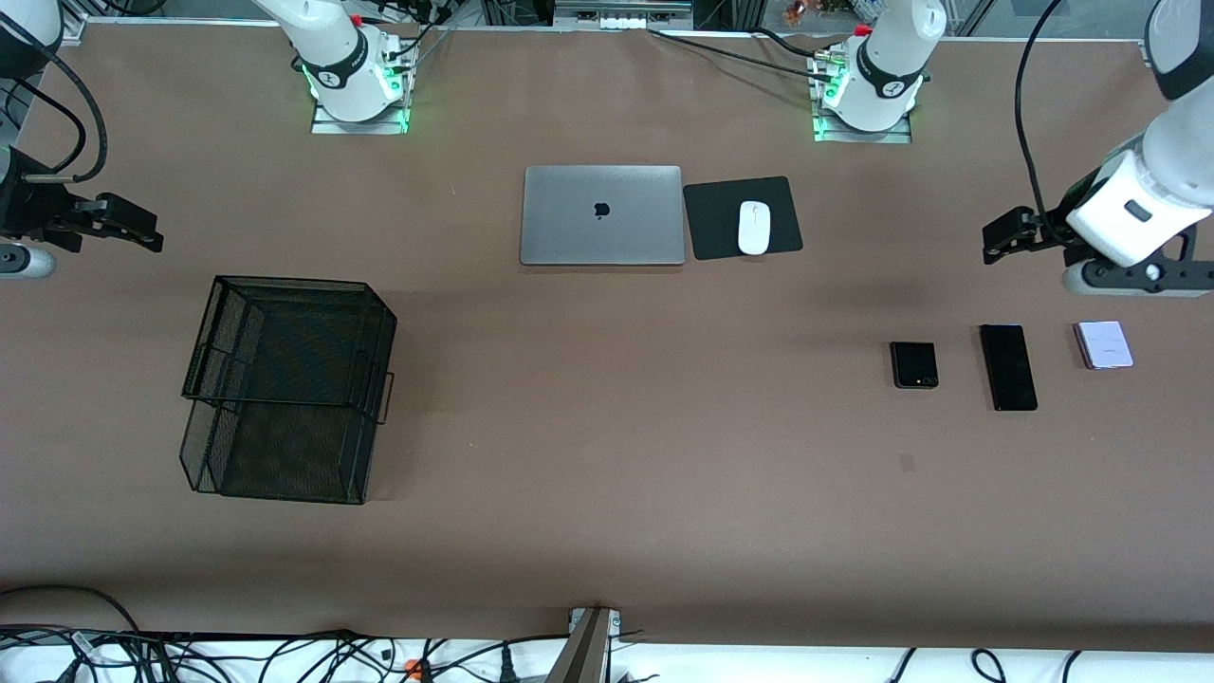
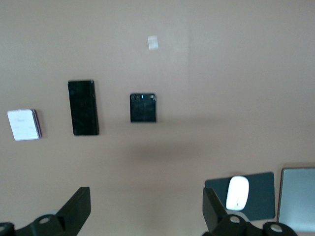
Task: Place phones with both arms
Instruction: 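Reach the left gripper down to the small black flip phone, then close the left gripper on the flip phone and lift it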
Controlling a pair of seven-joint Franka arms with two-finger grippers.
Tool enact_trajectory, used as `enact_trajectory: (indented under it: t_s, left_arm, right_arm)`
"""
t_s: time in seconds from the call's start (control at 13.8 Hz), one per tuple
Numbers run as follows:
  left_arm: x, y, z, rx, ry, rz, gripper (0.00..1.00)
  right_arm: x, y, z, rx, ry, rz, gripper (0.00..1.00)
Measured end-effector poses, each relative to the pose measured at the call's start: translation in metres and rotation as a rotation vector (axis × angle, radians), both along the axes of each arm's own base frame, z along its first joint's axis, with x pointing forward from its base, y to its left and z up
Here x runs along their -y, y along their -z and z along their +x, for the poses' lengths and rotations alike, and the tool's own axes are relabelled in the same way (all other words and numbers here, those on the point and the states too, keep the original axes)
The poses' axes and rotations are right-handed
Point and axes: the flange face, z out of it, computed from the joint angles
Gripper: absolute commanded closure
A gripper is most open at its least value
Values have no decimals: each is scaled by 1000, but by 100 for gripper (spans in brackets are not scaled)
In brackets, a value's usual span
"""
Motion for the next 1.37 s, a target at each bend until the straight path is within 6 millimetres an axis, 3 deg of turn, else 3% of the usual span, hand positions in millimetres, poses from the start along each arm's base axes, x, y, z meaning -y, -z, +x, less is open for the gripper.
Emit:
enact_trajectory:
  t_s: [0.14,0.29,0.51,0.65,0.94,1.16,1.23,1.37]
  left_arm:
    - [0,18,1,-56,-1,0,0]
    - [1,49,12,-56,-2,-9,0]
    - [0,130,37,27,-3,-19,0]
    - [-4,187,41,79,16,4,0]
    - [-30,269,26,113,12,20,0]
    - [-30,343,3,119,19,4,0]
    - [-29,358,-2,110,21,0,0]
    - [-28,370,-7,102,22,-3,0]
  right_arm:
    - [3,0,0,1,6,-1,0]
    - [8,-2,-1,3,15,-1,0]
    - [10,-2,-2,4,17,-1,0]
    - [10,-2,-2,4,17,-1,0]
    - [10,-2,-2,4,18,-1,0]
    - [10,-2,-2,4,18,-1,0]
    - [10,-2,-2,4,18,-1,0]
    - [10,-2,-2,5,18,-1,0]
